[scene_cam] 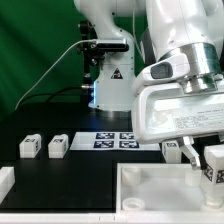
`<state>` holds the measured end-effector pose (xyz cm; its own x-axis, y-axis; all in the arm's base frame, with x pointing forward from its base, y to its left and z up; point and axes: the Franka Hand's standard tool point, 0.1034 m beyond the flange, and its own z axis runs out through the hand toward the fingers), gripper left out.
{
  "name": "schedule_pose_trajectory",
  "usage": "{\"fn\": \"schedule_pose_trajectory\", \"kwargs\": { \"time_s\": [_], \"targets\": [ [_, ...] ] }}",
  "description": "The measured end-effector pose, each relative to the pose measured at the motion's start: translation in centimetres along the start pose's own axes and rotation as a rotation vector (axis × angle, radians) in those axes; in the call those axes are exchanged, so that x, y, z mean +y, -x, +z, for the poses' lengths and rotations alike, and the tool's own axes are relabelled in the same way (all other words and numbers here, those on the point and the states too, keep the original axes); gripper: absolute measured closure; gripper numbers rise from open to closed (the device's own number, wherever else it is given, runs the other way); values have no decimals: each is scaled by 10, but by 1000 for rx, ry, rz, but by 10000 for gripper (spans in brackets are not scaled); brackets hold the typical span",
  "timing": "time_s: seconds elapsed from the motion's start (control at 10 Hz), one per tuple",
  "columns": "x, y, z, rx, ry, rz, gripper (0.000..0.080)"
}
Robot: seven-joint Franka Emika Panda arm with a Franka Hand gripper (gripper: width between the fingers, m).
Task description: Assemble one leg
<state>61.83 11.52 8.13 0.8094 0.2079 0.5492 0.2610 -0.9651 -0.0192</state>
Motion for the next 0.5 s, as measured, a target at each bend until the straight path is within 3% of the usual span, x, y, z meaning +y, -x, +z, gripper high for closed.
{"fn": "schedule_pose_trajectory", "kwargs": {
  "time_s": [0.5],
  "targets": [
    [0, 11, 10, 26, 9, 7, 508]
  ]
}}
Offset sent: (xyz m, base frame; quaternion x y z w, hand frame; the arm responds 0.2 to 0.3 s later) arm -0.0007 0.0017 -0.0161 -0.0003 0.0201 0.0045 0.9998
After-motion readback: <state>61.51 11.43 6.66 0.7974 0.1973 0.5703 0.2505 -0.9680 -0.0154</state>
